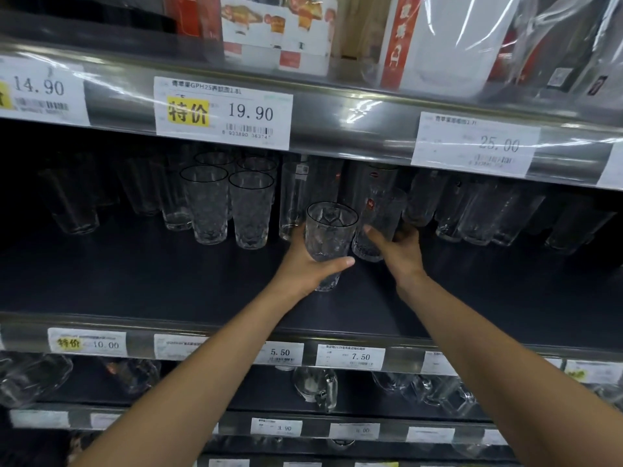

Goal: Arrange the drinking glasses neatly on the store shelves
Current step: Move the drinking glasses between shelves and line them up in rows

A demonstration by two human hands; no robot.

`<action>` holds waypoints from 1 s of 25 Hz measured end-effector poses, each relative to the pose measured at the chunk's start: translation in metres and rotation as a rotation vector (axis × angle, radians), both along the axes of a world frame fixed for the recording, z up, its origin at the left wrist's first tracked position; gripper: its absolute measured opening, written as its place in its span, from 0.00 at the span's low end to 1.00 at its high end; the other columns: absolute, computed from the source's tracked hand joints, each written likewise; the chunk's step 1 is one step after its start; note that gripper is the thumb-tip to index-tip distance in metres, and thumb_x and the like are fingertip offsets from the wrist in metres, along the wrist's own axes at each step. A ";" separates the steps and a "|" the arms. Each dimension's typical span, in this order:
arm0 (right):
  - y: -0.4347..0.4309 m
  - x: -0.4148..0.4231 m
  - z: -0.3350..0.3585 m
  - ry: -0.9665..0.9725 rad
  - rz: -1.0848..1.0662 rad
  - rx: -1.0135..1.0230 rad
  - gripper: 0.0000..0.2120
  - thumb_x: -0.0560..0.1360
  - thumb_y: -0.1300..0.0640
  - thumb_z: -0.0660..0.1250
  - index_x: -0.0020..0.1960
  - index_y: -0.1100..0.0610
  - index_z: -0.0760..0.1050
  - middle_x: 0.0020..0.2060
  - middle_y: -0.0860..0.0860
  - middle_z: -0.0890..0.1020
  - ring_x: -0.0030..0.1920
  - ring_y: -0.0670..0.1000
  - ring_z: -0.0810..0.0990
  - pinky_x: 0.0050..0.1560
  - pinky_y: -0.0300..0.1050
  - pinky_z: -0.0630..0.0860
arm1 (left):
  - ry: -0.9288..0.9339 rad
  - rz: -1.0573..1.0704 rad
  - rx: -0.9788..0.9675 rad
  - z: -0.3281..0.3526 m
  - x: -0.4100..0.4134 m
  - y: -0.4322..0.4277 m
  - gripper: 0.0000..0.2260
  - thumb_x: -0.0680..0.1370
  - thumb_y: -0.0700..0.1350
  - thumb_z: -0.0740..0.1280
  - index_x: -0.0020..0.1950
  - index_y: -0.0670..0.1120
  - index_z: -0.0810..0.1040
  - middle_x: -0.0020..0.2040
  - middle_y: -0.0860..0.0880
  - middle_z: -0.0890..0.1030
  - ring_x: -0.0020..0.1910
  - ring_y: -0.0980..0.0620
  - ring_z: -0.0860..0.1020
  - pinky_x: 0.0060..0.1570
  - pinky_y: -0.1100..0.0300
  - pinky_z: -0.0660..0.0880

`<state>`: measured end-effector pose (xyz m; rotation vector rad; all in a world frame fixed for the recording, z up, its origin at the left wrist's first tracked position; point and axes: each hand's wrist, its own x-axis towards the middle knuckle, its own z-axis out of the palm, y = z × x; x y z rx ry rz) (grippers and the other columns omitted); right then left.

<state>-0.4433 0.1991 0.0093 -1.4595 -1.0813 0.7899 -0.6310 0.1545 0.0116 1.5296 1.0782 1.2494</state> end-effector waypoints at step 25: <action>-0.019 -0.057 -0.005 -0.176 0.133 0.057 0.37 0.67 0.51 0.79 0.70 0.54 0.64 0.55 0.45 0.78 0.55 0.46 0.78 0.58 0.40 0.74 | 0.204 0.075 -0.123 0.003 -0.154 -0.016 0.27 0.63 0.49 0.81 0.60 0.54 0.77 0.54 0.56 0.84 0.49 0.66 0.82 0.54 0.67 0.76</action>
